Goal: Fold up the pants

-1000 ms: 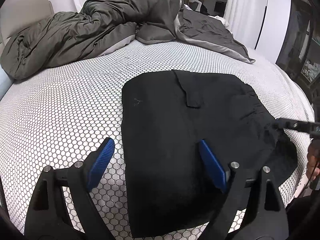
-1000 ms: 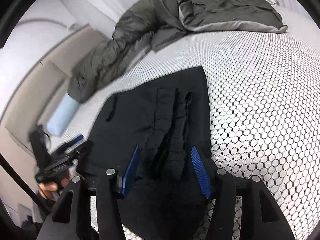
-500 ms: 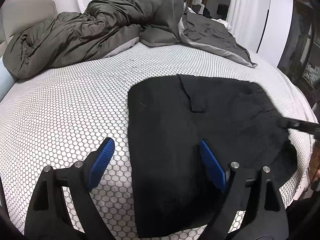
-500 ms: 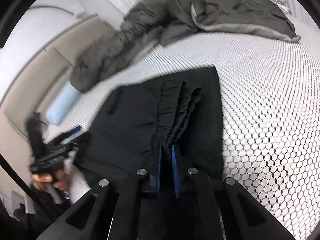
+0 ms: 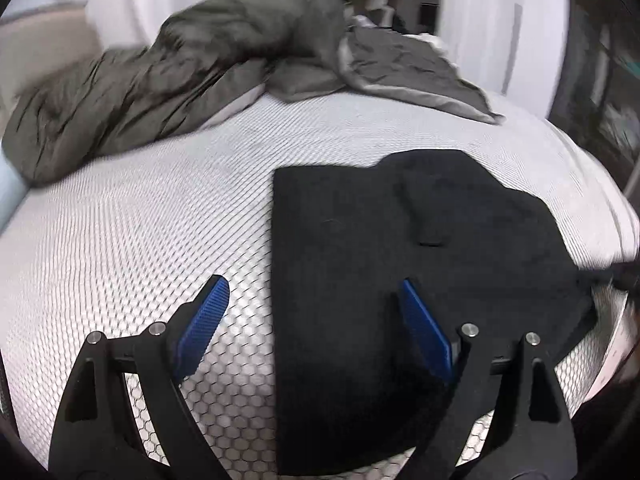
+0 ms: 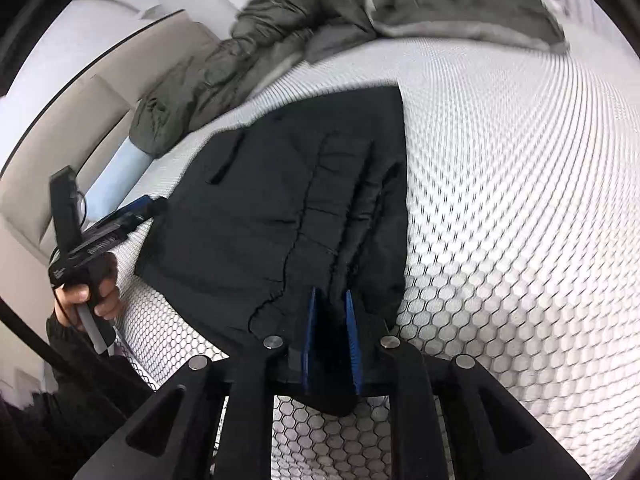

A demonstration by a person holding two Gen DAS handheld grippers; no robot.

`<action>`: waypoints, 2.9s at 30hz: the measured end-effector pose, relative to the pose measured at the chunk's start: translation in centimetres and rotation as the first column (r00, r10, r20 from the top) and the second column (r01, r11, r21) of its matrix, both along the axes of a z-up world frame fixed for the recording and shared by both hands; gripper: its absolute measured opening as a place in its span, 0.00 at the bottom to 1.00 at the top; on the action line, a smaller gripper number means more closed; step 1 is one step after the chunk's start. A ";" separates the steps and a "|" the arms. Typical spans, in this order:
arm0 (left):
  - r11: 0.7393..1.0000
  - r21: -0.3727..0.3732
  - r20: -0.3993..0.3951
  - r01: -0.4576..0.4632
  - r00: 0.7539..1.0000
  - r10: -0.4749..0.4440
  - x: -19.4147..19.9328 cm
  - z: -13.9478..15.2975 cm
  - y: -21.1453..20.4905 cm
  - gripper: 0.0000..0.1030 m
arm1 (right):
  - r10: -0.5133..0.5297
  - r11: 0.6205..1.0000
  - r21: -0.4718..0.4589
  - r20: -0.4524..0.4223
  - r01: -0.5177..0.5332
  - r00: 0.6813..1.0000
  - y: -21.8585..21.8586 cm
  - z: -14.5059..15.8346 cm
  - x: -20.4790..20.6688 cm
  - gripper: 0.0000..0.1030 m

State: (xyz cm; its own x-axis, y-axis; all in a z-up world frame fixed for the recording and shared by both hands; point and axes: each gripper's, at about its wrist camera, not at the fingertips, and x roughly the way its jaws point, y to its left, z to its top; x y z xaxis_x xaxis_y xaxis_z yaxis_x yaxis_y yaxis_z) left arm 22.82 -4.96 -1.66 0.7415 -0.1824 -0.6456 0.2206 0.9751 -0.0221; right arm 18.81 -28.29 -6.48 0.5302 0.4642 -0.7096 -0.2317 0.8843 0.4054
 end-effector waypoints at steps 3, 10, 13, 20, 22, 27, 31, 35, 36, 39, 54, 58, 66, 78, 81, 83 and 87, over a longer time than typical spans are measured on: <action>0.990 0.062 0.043 0.125 0.991 -0.128 -1.4 0.0 -2.7 0.83 | -0.048 0.993 -0.099 0.177 0.066 0.983 0.6 3.2 -1.8 0.27; 0.958 0.106 -0.038 0.266 0.964 -0.264 -2.0 -2.4 -6.4 0.83 | 0.078 0.992 -0.111 0.203 -0.056 0.976 8.0 3.0 1.5 0.39; 0.955 0.111 -0.078 0.277 0.960 -0.269 -1.9 -3.1 -6.0 0.83 | 0.165 0.972 -0.191 0.141 -0.137 0.976 11.9 0.7 3.6 0.39; 0.957 0.097 -0.123 0.273 0.958 -0.260 -2.6 -3.8 -3.0 0.88 | 0.179 0.888 -0.451 0.166 -0.087 0.970 10.5 -0.7 1.3 0.39; 0.957 0.102 -0.125 0.271 0.958 -0.258 -2.9 -3.8 -2.7 0.88 | 0.149 0.896 -0.439 0.174 -0.059 0.973 8.4 -0.5 0.0 0.39; 0.963 0.085 -0.076 0.255 0.966 -0.249 -3.4 -2.2 -2.7 0.88 | 0.071 0.947 -0.320 0.197 -0.005 0.978 6.1 0.3 -0.3 0.52; 0.968 0.044 -0.041 0.249 0.968 -0.247 -3.2 -0.6 -3.3 0.88 | 0.049 0.963 -0.269 0.247 0.020 0.968 7.9 1.9 0.9 0.64; 0.980 0.052 -0.098 0.190 0.978 -0.184 0.2 -1.3 -4.1 0.88 | 0.029 0.954 -0.296 0.262 0.051 0.965 9.2 2.6 2.1 0.63; 0.982 0.059 -0.115 0.178 0.979 -0.171 0.8 -1.8 -4.4 0.88 | 0.014 0.951 -0.300 0.259 0.067 0.966 9.1 2.6 2.5 0.63; 0.981 0.100 -0.133 0.167 0.979 -0.153 1.7 -2.5 -5.2 0.91 | -0.057 0.923 -0.355 0.251 0.147 0.966 7.9 2.6 3.5 0.64; 0.983 -0.022 -0.056 0.183 0.981 -0.184 0.8 0.4 -1.5 0.89 | -0.101 0.947 -0.278 0.229 0.164 0.968 2.0 2.7 2.0 0.68; 0.980 0.070 -0.072 0.185 0.981 -0.180 4.1 0.3 -3.6 0.78 | 0.049 0.973 -0.228 0.262 0.012 0.964 6.8 4.0 3.6 0.68; 0.960 0.146 -0.127 0.239 0.967 -0.221 6.1 -1.8 -3.9 0.61 | 0.146 0.898 -0.428 0.079 -0.099 0.986 12.2 -0.6 9.4 0.50; 0.978 0.106 -0.108 0.182 0.979 -0.171 5.1 -0.7 -2.0 0.61 | 0.067 0.948 -0.317 0.180 -0.007 0.981 7.7 2.9 7.3 0.55; 0.981 0.105 -0.111 0.164 0.982 -0.152 6.3 -0.5 -1.9 0.61 | -0.028 0.953 -0.293 0.160 0.074 0.987 6.2 2.8 9.6 0.59; 0.981 0.104 -0.121 0.164 0.981 -0.152 7.3 -0.6 -2.0 0.61 | -0.077 0.964 -0.246 0.104 0.101 0.992 5.3 1.8 11.2 0.59; 0.977 0.118 -0.125 0.175 0.979 -0.161 8.1 -1.1 -2.3 0.62 | -0.056 0.967 -0.247 0.039 0.064 0.998 5.2 -0.5 13.0 0.42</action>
